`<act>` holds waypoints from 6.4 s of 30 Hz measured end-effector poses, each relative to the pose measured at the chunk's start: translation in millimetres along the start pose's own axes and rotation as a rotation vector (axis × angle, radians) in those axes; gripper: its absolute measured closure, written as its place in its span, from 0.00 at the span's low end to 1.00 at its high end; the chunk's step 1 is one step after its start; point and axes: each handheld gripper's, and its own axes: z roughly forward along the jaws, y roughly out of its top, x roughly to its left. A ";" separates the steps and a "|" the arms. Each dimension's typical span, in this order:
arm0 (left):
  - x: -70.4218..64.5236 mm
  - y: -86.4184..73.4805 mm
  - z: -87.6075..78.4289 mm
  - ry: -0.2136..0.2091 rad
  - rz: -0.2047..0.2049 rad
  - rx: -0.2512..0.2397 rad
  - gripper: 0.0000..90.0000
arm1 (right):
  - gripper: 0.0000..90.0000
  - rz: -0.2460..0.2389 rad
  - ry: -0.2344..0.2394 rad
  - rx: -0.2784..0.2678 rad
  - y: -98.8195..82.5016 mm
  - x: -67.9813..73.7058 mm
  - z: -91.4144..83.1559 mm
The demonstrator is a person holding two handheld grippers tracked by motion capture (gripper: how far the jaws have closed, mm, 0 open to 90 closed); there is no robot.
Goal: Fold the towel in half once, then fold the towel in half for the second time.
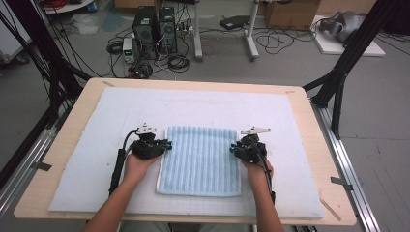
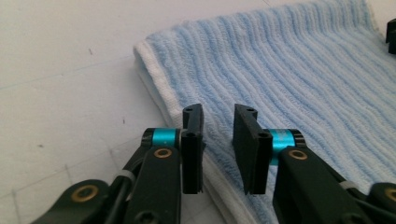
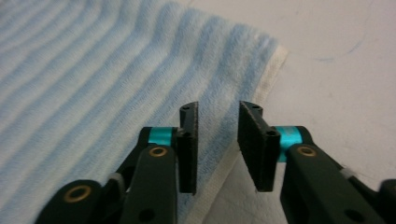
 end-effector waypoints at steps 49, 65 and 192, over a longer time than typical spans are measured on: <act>12.3 29.4 -71.0 -0.089 0.035 -0.234 0.18 | 0.13 -0.036 0.044 -0.263 -25.4 -20.3 -85.1; 26.5 46.6 -17.1 0.015 0.049 -0.132 0.29 | 0.13 -0.062 0.089 -0.217 -29.7 -13.5 -84.7; -28.0 -53.8 -77.9 -0.219 0.161 -0.121 0.89 | 0.92 -0.079 0.178 -0.213 -60.6 31.9 -75.9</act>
